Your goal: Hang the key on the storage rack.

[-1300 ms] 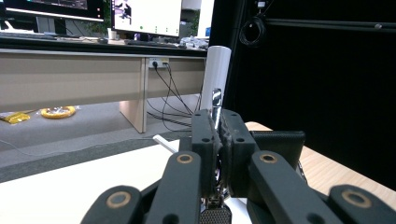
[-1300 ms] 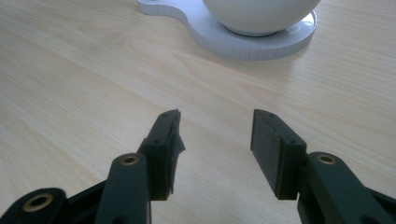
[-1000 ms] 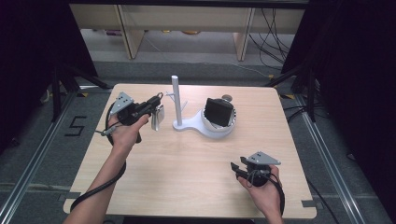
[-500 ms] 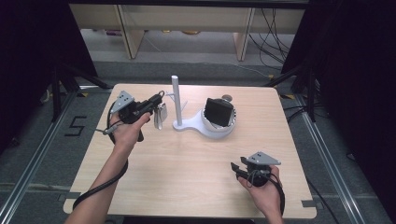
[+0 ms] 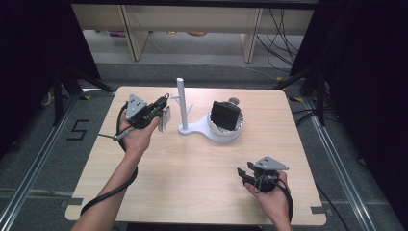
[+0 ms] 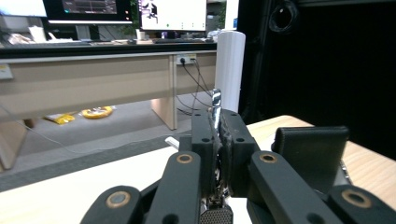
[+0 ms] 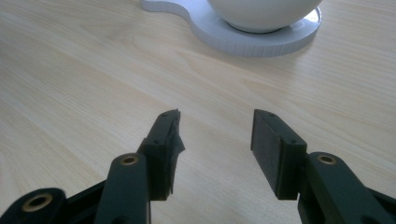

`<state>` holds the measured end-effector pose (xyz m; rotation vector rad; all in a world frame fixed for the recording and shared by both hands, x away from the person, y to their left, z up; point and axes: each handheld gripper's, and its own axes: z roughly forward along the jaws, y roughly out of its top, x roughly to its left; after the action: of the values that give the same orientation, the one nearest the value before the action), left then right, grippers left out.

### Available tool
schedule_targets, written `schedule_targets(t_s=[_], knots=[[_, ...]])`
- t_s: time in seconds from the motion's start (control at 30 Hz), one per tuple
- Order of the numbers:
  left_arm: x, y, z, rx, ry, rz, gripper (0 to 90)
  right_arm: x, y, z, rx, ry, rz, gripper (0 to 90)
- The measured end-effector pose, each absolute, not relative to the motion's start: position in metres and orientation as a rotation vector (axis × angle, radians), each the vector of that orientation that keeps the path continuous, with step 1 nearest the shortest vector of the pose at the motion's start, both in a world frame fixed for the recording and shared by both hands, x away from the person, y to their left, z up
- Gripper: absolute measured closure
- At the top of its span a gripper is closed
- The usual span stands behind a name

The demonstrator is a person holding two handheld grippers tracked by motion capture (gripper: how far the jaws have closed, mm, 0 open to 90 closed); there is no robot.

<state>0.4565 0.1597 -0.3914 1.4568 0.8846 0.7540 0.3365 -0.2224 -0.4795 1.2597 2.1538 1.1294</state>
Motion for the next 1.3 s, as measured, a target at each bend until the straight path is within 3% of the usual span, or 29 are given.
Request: schedule_targets(t_s=[0.53,1.3], knots=[[0.451,0.143,-0.395,1.514,0.853,0.954,84.7,0.337,-0.222,-0.480,1.238,2.150,1.115,53.1],[0.444,0.125,-0.399,1.543,0.819,1.073,86.4,0.339,-0.221,-0.482,1.258,2.180,1.107,52.3]])
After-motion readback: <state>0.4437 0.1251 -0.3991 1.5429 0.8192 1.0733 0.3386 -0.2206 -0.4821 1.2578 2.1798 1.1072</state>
